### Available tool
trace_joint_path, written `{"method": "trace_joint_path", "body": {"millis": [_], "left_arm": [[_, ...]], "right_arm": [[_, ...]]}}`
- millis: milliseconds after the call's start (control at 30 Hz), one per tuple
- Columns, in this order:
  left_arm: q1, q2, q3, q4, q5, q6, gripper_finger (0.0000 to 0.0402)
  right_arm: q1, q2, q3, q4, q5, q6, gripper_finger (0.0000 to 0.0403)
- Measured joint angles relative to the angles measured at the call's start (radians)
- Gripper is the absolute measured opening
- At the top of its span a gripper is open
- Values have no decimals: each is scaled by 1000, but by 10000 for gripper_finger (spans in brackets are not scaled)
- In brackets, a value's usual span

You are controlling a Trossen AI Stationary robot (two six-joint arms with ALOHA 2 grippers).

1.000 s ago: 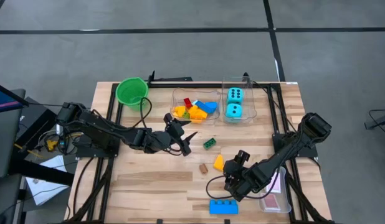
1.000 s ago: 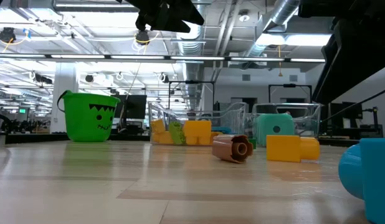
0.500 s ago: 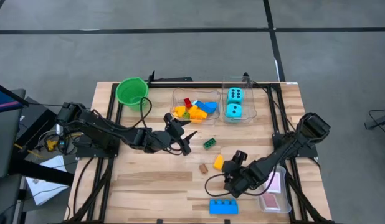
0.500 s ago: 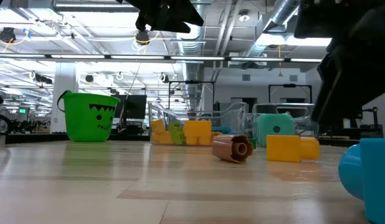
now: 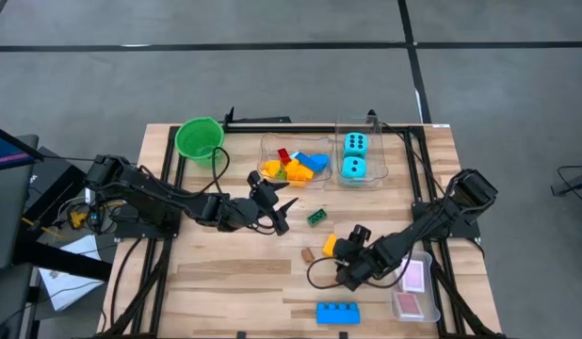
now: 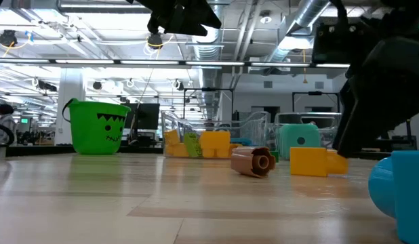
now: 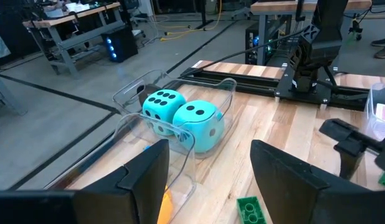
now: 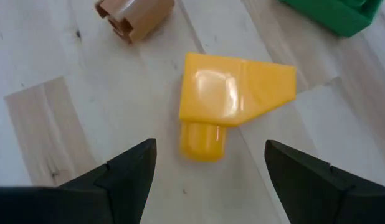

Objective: Pick & Place Toys
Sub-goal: Put the yellow gamepiece into the left transparent bin

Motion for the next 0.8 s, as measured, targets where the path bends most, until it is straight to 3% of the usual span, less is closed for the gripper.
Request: {"method": "trace_joint_path", "body": {"millis": [433,800], "left_arm": [[0,0,0,0,4,0,214],[0,0,0,0,4,0,213]], "right_arm": [[-25,0,-36,59,-23,-25,284],[-25,0,-36,64,-25,-26,214]]}}
